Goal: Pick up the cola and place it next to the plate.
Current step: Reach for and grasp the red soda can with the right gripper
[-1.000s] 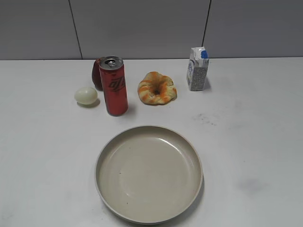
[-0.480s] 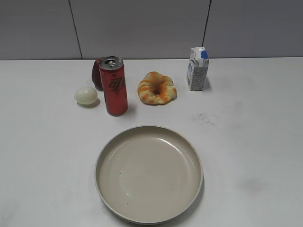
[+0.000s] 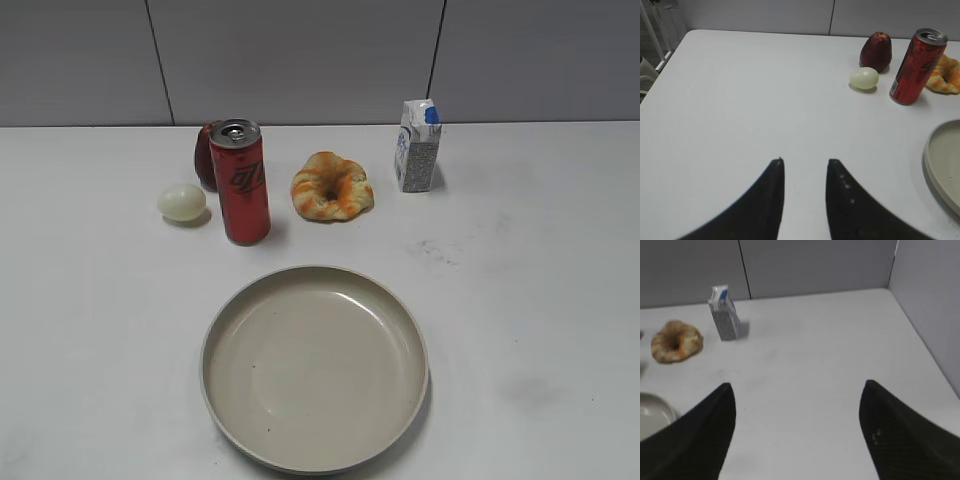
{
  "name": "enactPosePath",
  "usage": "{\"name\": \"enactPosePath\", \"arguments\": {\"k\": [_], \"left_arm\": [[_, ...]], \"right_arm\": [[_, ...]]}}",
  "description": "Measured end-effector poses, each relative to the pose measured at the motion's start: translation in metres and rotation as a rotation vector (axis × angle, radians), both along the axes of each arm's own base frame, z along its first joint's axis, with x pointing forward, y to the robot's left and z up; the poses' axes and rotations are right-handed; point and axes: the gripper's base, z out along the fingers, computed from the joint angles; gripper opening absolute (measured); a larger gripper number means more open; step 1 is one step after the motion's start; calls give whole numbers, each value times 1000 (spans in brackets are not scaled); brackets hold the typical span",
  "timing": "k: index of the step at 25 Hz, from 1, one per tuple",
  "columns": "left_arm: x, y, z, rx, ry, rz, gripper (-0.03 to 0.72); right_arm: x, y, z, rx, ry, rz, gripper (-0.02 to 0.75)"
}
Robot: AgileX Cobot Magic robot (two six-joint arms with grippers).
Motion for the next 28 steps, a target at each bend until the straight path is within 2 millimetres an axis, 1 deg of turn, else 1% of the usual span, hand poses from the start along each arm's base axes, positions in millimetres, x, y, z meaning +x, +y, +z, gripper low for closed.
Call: {"name": "enactPosePath", "arguments": {"k": [3,6,11,13,14,16,17,19,20,22,26,27,28], "left_arm": [[0,0,0,0,0,0,230],[0,0,0,0,0,0,230],[0,0,0,0,0,0,230],[0,0,0,0,0,0,230],[0,0,0,0,0,0,230],[0,0,0,0,0,0,230],[0,0,0,0,0,0,230],[0,0,0,0,0,0,230],[0,0,0,0,0,0,230],[0,0,0,0,0,0,230],[0,0,0,0,0,0,230],[0,0,0,0,0,0,230],[0,0,0,0,0,0,230]], "right_arm": [[24,0,6,20,-12,0,582],[58,4,4,42,97,37,582],[125,18,1,98,326,140,582],[154,27,7,107,388,187,582],[170,33,5,98,437,217,582],[200,52,7,78,502,292,582],[212,62,8,63,529,330,582],[238,90,10,20,575,417,582],[248,104,14,-6,585,461,582],[269,132,12,-52,628,523,582],[303,192,13,-170,673,624,582],[308,206,16,-195,672,647,582],[315,218,12,-216,693,665,582]]}}
